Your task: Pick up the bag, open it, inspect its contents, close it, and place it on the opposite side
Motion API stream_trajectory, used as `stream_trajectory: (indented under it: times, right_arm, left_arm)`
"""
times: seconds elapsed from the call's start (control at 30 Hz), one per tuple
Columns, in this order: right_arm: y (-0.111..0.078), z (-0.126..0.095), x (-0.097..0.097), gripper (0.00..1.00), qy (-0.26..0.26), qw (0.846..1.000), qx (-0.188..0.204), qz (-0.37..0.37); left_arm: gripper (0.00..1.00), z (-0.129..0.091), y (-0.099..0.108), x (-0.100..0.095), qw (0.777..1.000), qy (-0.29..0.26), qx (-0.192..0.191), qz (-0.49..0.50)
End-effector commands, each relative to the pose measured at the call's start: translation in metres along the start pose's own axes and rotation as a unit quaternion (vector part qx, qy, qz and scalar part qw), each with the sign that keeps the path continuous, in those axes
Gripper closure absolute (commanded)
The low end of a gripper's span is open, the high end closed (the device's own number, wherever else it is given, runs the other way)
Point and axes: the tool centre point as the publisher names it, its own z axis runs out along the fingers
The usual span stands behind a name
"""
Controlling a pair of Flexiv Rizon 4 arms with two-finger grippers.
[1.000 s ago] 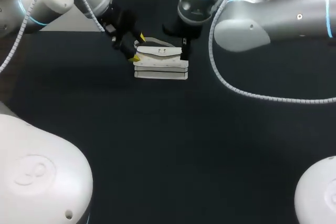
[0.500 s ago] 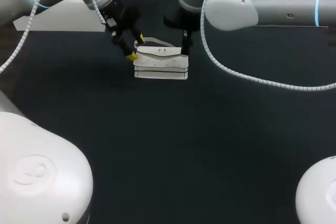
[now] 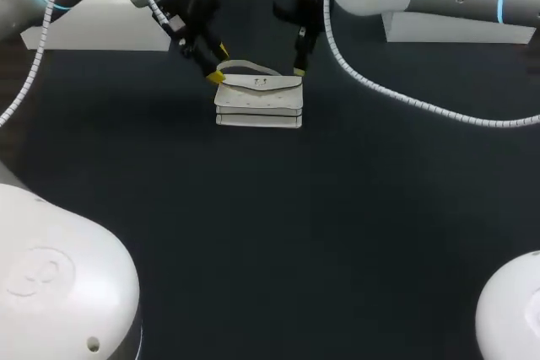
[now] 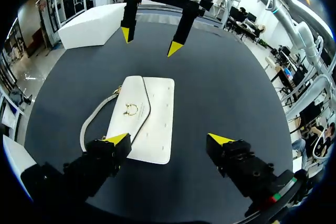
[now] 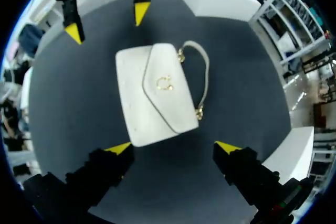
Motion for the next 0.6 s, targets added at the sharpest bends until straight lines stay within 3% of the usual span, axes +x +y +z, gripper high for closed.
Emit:
stream_trajectory:
  times: [0.03, 0.3, 0.4, 0.5, 0.6]
  right_arm:
    - [-0.003, -0.005, -0.015, 0.00, 0.211, 0.939, -0.037, 0.269]
    - [-0.018, 0.007, -0.018, 0.00, 0.247, 0.874, -0.072, 0.412]
    - [-0.021, 0.009, -0.013, 0.00, 0.273, 0.851, -0.094, 0.439]
    - [-0.023, 0.012, -0.005, 0.00, 0.293, 0.809, -0.117, 0.495]
    - [-0.023, 0.013, -0.003, 0.00, 0.292, 0.806, -0.117, 0.501]
  left_arm:
    - [0.00, -0.001, 0.004, 0.013, 0.972, -0.053, 0.046, -0.225]
    - [0.00, 0.004, 0.008, 0.012, 0.915, -0.055, 0.075, -0.392]
    - [0.00, 0.004, 0.010, 0.011, 0.896, -0.049, 0.102, -0.430]
    - [0.00, 0.005, 0.008, 0.014, 0.881, -0.052, 0.109, -0.457]
    - [0.00, 0.005, 0.008, 0.014, 0.881, -0.052, 0.109, -0.457]
